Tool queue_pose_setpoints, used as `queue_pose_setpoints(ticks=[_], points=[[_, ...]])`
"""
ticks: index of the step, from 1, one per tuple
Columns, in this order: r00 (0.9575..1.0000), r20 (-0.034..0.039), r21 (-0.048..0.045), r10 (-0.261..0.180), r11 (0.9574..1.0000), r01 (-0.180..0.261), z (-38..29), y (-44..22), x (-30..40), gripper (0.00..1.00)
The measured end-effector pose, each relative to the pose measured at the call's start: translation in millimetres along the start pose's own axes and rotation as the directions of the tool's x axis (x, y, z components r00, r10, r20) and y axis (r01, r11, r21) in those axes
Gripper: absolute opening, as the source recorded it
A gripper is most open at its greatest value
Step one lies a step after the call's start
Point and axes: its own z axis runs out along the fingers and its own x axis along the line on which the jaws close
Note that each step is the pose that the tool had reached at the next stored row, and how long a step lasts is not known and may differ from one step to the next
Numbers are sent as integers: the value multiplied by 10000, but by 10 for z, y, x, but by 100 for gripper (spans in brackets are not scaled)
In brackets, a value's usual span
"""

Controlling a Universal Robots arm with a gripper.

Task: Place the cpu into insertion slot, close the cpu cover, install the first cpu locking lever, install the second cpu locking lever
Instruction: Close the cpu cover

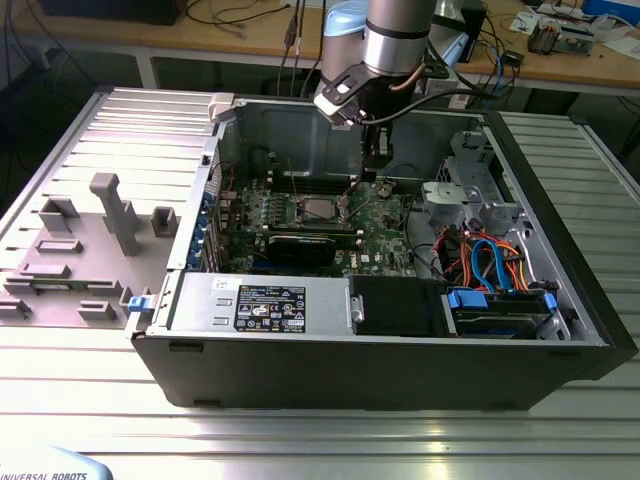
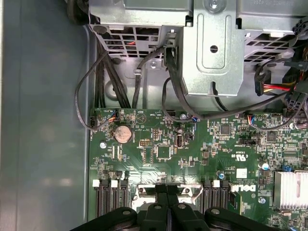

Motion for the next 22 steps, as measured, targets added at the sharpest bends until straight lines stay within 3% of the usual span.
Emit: queue_pose_setpoints(ticks=[14,17,19,22], points=[[10000,0,0,0,10000,0,0,9,0,11],[10000,-1,3,0,10000,0,6,97,-1,11],[10000,-1,8,0,10000,0,24,196,-2,11],[10000,-2,5,-70,10000,70,66,253,-2,11]])
